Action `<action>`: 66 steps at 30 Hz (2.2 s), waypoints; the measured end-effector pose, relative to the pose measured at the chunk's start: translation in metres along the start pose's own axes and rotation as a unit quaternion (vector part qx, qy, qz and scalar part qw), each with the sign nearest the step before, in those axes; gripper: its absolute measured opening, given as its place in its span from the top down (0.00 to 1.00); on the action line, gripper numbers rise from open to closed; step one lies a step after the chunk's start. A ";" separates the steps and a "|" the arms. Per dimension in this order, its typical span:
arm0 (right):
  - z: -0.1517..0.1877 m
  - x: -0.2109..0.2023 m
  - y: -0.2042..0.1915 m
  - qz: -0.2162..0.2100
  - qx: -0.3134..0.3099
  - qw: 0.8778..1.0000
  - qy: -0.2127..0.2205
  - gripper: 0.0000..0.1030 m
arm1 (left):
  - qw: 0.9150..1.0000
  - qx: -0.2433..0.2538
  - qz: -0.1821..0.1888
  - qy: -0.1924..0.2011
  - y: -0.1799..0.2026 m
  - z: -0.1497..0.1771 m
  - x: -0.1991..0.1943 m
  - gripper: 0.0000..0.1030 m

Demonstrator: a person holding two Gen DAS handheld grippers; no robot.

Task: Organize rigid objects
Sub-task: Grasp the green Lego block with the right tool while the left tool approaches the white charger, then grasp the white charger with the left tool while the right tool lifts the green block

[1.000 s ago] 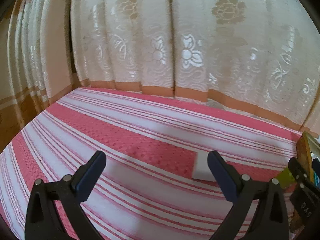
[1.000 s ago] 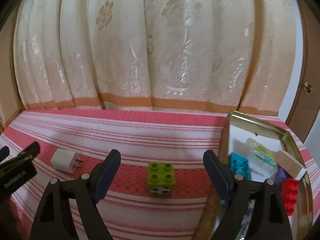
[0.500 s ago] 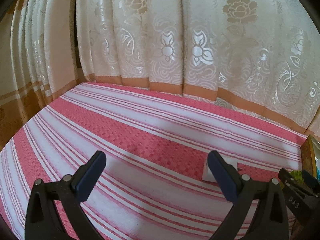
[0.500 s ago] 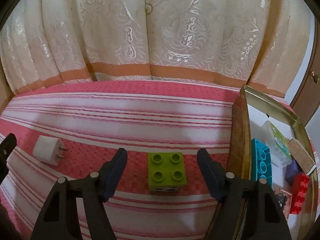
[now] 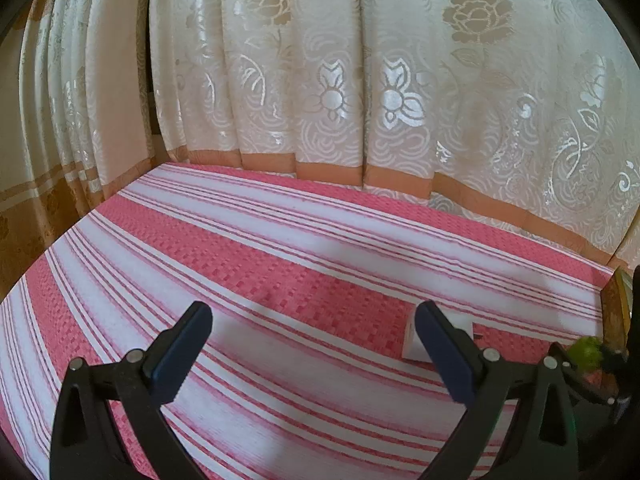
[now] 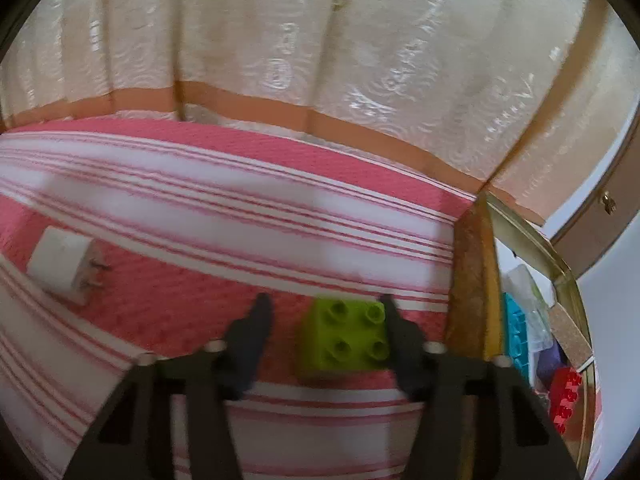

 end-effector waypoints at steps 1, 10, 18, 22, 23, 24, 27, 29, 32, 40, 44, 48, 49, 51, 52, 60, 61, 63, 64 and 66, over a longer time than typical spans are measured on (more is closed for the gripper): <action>0.000 0.000 0.000 -0.011 0.004 1.000 -0.001 0.67 | 1.000 0.000 0.000 0.000 0.000 0.000 0.000 0.01; 0.010 -0.017 0.035 -0.221 0.101 0.968 0.053 0.67 | 1.000 -0.002 0.025 -0.014 0.001 0.002 0.003 0.01; 0.019 -0.050 0.042 -0.255 0.099 0.954 0.127 0.69 | 0.998 0.008 0.063 -0.020 0.009 0.004 0.001 0.01; 0.019 -0.047 0.044 -0.223 0.093 0.962 0.127 0.77 | 0.997 0.028 0.069 -0.021 0.017 0.005 0.001 0.01; 0.018 -0.042 0.044 -0.230 0.096 0.961 0.118 0.77 | 0.997 0.027 0.070 -0.022 0.016 0.004 0.001 0.01; 0.018 -0.039 0.045 -0.238 0.100 0.960 0.111 0.77 | 0.997 0.025 0.070 -0.023 0.015 0.004 0.001 0.01; 0.016 -0.036 0.050 -0.252 0.111 0.956 0.102 0.76 | 0.997 0.014 0.069 -0.031 0.011 0.003 0.004 0.01; 0.016 -0.038 0.052 -0.252 0.111 0.955 0.105 0.63 | 0.997 0.002 0.068 -0.038 0.007 0.003 0.007 0.01; 0.016 -0.043 0.045 -0.239 0.089 0.960 0.111 0.34 | 0.997 -0.007 0.064 -0.042 0.002 0.003 0.010 0.01; 0.026 -0.044 0.006 -0.273 0.011 0.959 0.079 0.34 | 0.999 -0.029 0.016 -0.024 -0.022 -0.005 0.006 0.01; 0.026 -0.037 -0.012 -0.260 -0.017 0.964 0.050 0.55 | 0.998 -0.045 0.012 -0.032 -0.029 -0.004 0.009 0.01; 0.026 -0.027 -0.006 -0.255 0.000 0.966 0.030 0.57 | 0.998 -0.036 0.035 -0.039 -0.019 -0.002 0.012 0.01; 0.026 -0.027 -0.003 -0.251 0.008 0.967 0.032 0.57 | 0.998 -0.034 0.044 -0.042 -0.016 -0.002 0.013 0.01; 0.024 -0.031 0.008 -0.242 0.035 0.968 0.056 0.57 | 0.995 -0.031 0.078 -0.052 -0.005 -0.001 0.015 0.01; 0.022 -0.034 0.014 -0.229 0.046 0.970 0.073 0.56 | 0.994 -0.030 0.093 -0.057 0.000 -0.002 0.016 0.01; 0.017 -0.044 0.052 -0.175 0.115 0.970 0.121 0.56 | 0.986 0.048 0.109 -0.120 0.058 0.001 0.038 0.12; 0.016 -0.042 0.054 -0.174 0.120 0.970 0.118 0.56 | 0.985 0.043 0.110 -0.129 0.060 0.001 0.043 0.12; 0.015 -0.038 0.058 -0.175 0.125 0.970 0.111 0.56 | 0.985 0.039 0.106 -0.134 0.062 0.004 0.048 0.12; 0.015 -0.036 0.059 -0.177 0.127 0.970 0.109 0.56 | 0.985 0.042 0.102 -0.135 0.063 0.005 0.048 0.11; 0.013 -0.035 0.058 -0.181 0.130 0.970 0.103 0.56 | 0.985 0.053 0.095 -0.137 0.066 0.008 0.049 0.11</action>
Point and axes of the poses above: each gripper's, at about its wrist camera, not at the fingertips, and x roughly the way its jaws point, y to its right, z to its underside, the point moved 1 cm from there along x, roughly the way its jaws point, and after that the axes turned 3 degrees about z, right-handed, at the moved point
